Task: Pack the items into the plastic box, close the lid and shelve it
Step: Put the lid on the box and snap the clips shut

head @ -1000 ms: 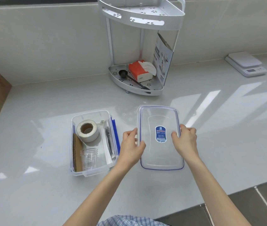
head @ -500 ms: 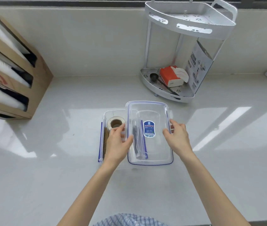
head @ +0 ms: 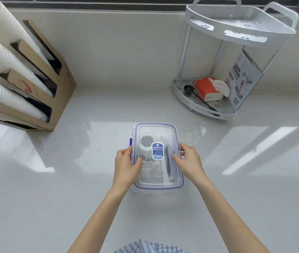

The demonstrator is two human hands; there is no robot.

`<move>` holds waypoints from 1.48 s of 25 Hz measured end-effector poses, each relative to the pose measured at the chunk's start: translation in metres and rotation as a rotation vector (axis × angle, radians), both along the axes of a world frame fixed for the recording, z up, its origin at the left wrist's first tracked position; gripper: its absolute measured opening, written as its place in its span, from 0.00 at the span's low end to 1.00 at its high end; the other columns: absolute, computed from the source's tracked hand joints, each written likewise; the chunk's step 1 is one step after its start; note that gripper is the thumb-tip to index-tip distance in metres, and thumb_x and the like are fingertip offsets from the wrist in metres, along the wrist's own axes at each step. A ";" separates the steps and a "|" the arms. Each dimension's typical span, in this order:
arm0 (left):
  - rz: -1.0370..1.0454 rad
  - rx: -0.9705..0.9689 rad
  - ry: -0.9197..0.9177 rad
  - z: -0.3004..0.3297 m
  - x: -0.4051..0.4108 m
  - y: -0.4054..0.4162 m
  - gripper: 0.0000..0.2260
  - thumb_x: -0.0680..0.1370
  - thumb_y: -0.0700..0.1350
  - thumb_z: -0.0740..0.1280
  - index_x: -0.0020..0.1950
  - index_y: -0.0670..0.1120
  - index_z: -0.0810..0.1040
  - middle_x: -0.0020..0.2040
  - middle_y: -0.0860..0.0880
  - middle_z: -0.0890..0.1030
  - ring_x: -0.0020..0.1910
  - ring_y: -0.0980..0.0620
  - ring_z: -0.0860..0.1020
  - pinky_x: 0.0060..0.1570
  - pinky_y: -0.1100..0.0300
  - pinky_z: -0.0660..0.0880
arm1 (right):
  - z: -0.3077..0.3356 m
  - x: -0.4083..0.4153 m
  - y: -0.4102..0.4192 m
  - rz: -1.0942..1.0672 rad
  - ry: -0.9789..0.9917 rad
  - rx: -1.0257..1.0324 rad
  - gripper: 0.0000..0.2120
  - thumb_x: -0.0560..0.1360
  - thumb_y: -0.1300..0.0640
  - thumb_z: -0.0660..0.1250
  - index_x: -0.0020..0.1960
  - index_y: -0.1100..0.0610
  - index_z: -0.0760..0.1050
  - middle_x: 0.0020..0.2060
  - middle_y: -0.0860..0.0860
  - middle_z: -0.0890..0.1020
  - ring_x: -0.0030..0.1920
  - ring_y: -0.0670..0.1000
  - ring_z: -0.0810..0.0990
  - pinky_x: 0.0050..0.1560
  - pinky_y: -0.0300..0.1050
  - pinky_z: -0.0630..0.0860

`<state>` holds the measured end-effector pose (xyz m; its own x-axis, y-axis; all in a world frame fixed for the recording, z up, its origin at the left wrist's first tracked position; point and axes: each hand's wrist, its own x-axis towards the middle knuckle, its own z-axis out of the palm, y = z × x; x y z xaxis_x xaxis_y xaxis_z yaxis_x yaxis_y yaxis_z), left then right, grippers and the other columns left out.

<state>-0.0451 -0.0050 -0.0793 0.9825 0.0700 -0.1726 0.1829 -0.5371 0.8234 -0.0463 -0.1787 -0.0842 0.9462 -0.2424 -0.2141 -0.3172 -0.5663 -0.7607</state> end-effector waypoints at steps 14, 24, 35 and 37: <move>0.043 -0.127 0.089 -0.008 0.003 0.005 0.17 0.76 0.41 0.61 0.65 0.46 0.68 0.63 0.44 0.66 0.51 0.53 0.69 0.55 0.58 0.69 | -0.004 -0.003 0.001 -0.067 -0.011 0.129 0.21 0.74 0.57 0.64 0.67 0.54 0.67 0.59 0.55 0.72 0.46 0.49 0.74 0.53 0.39 0.69; 0.109 -0.378 0.228 -0.014 0.003 0.016 0.14 0.74 0.43 0.66 0.59 0.41 0.73 0.45 0.52 0.76 0.42 0.62 0.74 0.33 0.75 0.70 | -0.018 -0.004 -0.007 -0.202 0.134 0.354 0.21 0.71 0.51 0.68 0.60 0.60 0.71 0.49 0.52 0.76 0.50 0.50 0.74 0.49 0.42 0.68; 0.137 -0.526 0.246 -0.016 -0.001 0.019 0.14 0.74 0.42 0.65 0.59 0.41 0.74 0.56 0.45 0.79 0.52 0.52 0.76 0.52 0.62 0.69 | -0.026 -0.004 -0.008 -0.216 0.150 0.407 0.20 0.71 0.48 0.67 0.57 0.61 0.74 0.47 0.53 0.77 0.47 0.51 0.73 0.48 0.44 0.70; 0.144 -0.468 0.242 -0.016 -0.001 0.018 0.15 0.74 0.43 0.65 0.60 0.41 0.73 0.56 0.45 0.78 0.52 0.51 0.75 0.52 0.61 0.69 | -0.024 -0.004 -0.009 -0.207 0.143 0.414 0.19 0.71 0.49 0.67 0.55 0.61 0.74 0.46 0.53 0.77 0.46 0.51 0.73 0.48 0.44 0.70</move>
